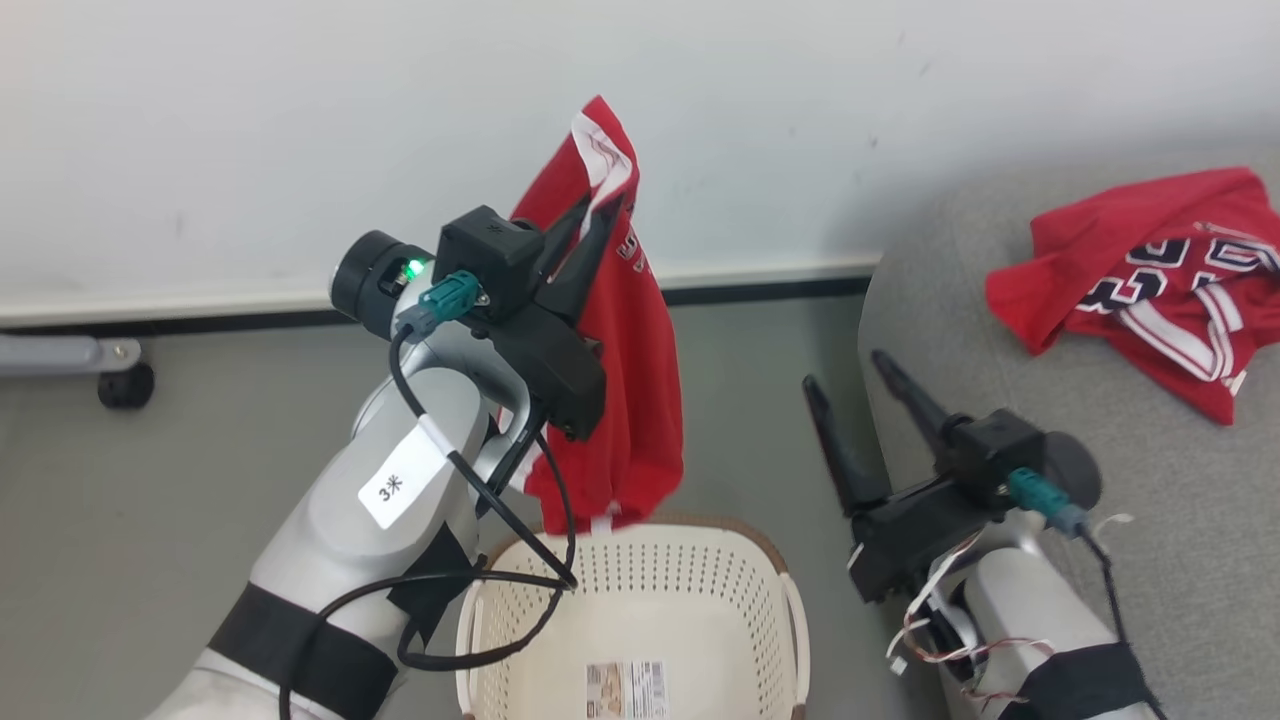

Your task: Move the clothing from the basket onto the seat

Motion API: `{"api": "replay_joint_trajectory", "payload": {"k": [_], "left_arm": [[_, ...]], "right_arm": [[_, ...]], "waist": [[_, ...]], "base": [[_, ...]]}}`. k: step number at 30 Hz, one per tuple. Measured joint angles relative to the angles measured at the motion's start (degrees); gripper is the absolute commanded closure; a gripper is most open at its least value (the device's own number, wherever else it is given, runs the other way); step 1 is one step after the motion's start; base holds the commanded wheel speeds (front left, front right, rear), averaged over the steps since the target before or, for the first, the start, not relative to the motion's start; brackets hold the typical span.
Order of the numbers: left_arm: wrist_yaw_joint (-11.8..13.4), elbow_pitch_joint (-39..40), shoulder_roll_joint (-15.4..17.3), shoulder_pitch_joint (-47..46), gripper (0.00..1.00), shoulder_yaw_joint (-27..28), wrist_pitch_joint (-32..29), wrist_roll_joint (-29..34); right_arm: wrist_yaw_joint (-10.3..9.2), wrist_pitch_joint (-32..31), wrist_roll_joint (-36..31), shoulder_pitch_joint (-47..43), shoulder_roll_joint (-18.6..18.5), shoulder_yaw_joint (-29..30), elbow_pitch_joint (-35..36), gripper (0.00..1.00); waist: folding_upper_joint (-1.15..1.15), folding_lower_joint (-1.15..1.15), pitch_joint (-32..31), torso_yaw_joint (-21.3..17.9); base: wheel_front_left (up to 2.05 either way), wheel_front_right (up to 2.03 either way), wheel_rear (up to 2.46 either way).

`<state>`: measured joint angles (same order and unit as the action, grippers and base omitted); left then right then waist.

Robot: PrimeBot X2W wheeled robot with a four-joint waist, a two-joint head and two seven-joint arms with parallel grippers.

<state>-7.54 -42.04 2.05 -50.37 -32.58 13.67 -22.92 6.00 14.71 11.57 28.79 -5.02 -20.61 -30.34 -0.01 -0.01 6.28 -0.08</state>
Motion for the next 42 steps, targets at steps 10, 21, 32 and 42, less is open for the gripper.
{"api": "replay_joint_trajectory", "payload": {"k": [10, 21, 32, 42], "left_arm": [[-0.01, 3.32, -0.15, 0.49, 1.00, -6.14, -3.09, -5.65], [0.99, 9.56, -0.07, 0.89, 1.00, -11.71, -6.10, -9.74], [2.63, 15.68, 0.01, 0.57, 1.00, -14.59, -7.62, -13.33], [5.57, 14.68, 3.01, 4.74, 0.95, -10.78, -8.10, -13.96]], "right_arm": [[0.91, 0.00, 0.62, -0.10, 1.22, -7.87, -5.36, 0.00], [1.08, 0.00, 2.74, 1.09, 1.42, -13.39, -11.45, 0.00], [1.14, 0.00, 7.78, 7.25, 1.43, -20.64, -13.46, 1.00], [1.14, -0.01, 10.16, 8.18, 1.44, -20.68, -15.58, 1.00]], "waist": [[0.00, 0.00, -7.43, -0.06], [0.00, 0.01, -9.47, 2.07], [0.01, 0.01, -9.53, 4.66], [0.01, 0.01, -8.88, 4.12]], "base": [[0.00, 0.00, 0.00], [0.00, 0.00, 0.00], [0.00, 0.00, 0.00], [0.00, 0.00, 0.00]]}}
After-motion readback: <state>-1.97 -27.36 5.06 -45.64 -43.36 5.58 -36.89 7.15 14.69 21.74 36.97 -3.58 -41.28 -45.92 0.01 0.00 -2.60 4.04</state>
